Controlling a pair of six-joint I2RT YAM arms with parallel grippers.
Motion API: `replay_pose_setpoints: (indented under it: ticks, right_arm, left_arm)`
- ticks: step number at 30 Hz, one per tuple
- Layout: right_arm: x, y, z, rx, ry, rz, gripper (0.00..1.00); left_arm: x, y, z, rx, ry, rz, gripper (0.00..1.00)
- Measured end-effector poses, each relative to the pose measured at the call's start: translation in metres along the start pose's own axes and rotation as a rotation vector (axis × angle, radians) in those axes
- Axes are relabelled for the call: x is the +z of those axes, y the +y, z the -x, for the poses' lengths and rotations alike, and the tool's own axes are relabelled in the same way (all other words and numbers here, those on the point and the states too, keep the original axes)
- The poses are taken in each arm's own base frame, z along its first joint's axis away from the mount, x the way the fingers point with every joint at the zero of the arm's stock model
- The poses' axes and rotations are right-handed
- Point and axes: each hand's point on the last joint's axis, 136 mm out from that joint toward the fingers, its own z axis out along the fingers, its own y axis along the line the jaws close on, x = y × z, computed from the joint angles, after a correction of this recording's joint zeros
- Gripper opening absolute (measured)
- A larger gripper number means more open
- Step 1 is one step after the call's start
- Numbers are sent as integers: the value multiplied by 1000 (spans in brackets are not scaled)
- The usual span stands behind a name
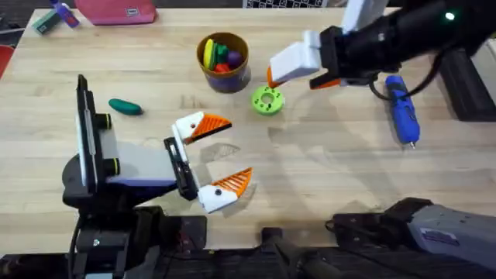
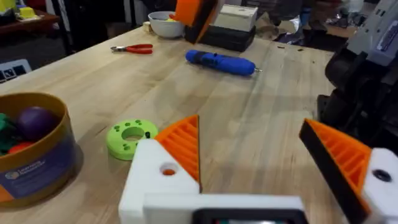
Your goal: Pick up the gripper from the table and insert it into the empty holder that is missing its gripper. Then pick up a screw, insert it into the mounting hole, and use the screwdriver to tighten it. Finally, clean up the table by picking up the vegetable and placing it into the bucket.
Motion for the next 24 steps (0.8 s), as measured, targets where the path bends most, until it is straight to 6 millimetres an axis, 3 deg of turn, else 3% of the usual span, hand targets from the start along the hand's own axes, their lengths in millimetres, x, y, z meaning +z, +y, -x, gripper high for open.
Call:
replay_pose_setpoints:
  ticks: [6,11,17,24]
  right_arm:
    - [13,-5,5,-76,87,-196,983]
    - [39,-6,7,-105,164,-266,982]
    - [72,-22,-1,-85,263,-332,979]
    - [85,-37,-5,-32,279,-447,954]
  left_arm:
    - [0,0,0,0,0,0,987]
    - [0,0,0,0,0,0,988]
    - [0,0,0,0,0,0,988]
    - [0,0,0,0,0,0,987]
